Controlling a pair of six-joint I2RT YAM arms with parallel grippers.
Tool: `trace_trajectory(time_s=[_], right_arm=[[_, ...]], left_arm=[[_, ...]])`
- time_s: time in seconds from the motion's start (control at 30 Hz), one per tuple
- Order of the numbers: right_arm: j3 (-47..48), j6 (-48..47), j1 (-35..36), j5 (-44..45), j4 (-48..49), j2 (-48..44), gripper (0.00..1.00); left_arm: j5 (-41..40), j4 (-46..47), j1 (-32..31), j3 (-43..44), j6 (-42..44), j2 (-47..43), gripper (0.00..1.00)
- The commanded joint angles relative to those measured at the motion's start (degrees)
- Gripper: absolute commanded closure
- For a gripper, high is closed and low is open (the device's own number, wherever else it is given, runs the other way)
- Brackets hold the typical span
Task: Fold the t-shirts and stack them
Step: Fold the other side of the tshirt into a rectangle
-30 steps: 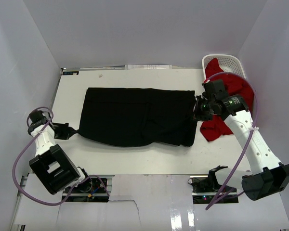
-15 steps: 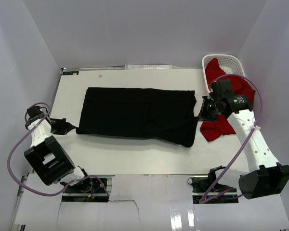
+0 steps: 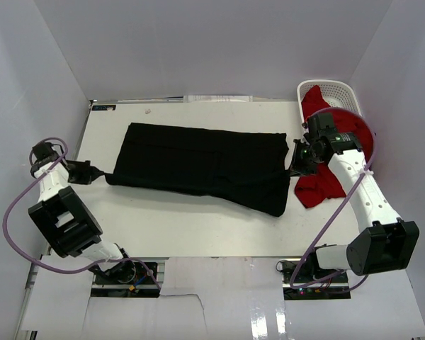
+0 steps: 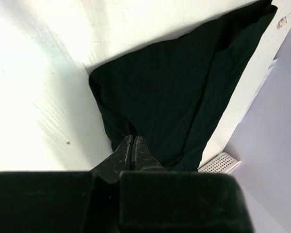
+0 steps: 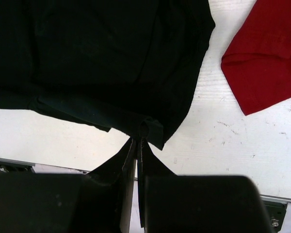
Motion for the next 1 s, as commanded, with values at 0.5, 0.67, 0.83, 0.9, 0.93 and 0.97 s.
trace_trajectory(time_s=[0.5,0.67,0.83,0.9,0.93,0.97], right_arm=[[8.41,-1.9,-1.29,0.42,3.64,6.91,0.92],[9.38,-2.52,-2.26,0.86,3.64,7.88,0.92],[10.44,-3.04,-2.79,0.77,3.64,9.02,0.92],[10.61,-3.13,-3.05,0.86,3.64,9.46,0.92],[10.87,-3.13,-3.14,0.86,3.81,9.55,0.92],[10.96,-3.22,-3.23,1.03,3.73,9.81,0.92]], left_arm=[[-3.12,3.26,-7.82,12.53,-3.04,9.11,1.0],[-3.03,3.09,-7.82,14.55,-3.3,10.34,1.0],[-2.42,3.0,-7.82,15.87,-3.39,11.48,1.0],[-2.76,3.09,-7.82,16.84,-3.3,12.18,1.0],[-2.94,3.09,-7.82,17.28,-3.22,12.36,1.0],[-3.12,3.09,-7.82,18.33,-3.04,12.62,1.0]])
